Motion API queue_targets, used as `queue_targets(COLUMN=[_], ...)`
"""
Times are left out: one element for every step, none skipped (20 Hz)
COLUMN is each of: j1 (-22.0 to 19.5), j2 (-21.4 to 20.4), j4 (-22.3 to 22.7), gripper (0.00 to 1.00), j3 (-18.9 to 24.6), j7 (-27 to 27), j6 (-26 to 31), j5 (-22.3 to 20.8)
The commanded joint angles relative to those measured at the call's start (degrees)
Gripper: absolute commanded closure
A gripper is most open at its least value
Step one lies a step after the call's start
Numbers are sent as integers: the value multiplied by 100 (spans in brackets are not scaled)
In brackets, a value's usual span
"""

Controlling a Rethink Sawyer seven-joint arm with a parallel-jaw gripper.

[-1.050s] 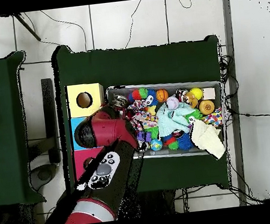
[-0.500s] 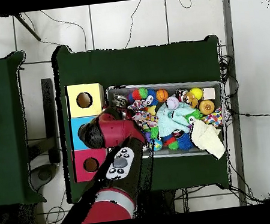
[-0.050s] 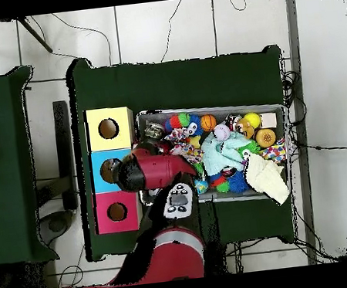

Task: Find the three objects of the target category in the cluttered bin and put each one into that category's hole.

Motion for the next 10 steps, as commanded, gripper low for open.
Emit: queue_targets(j1=[-539, -538, -542, -583, -627, -686, -730, -773, -809, -833], j2=[-103, -92, -72, -60, -44, -39, -28, -36, -24, -28], j4=[676, 621, 588, 584, 571, 577, 552, 547, 521, 513], gripper=[0, 0, 0, 0, 0, 0, 0, 0, 0, 0], j3=[1466, 1480, 1502, 1550, 1607, 1671, 1725, 1770, 1814, 1837], j7=[-290, -359, -400, -383, -365, -345, -335, -332, -332, -322], j6=[472, 505, 523, 533, 560, 568, 599, 647, 699, 733], j5=[-752, -876, -953, -998, -1027, -1068, -1101, -1132, -1155, -1168])
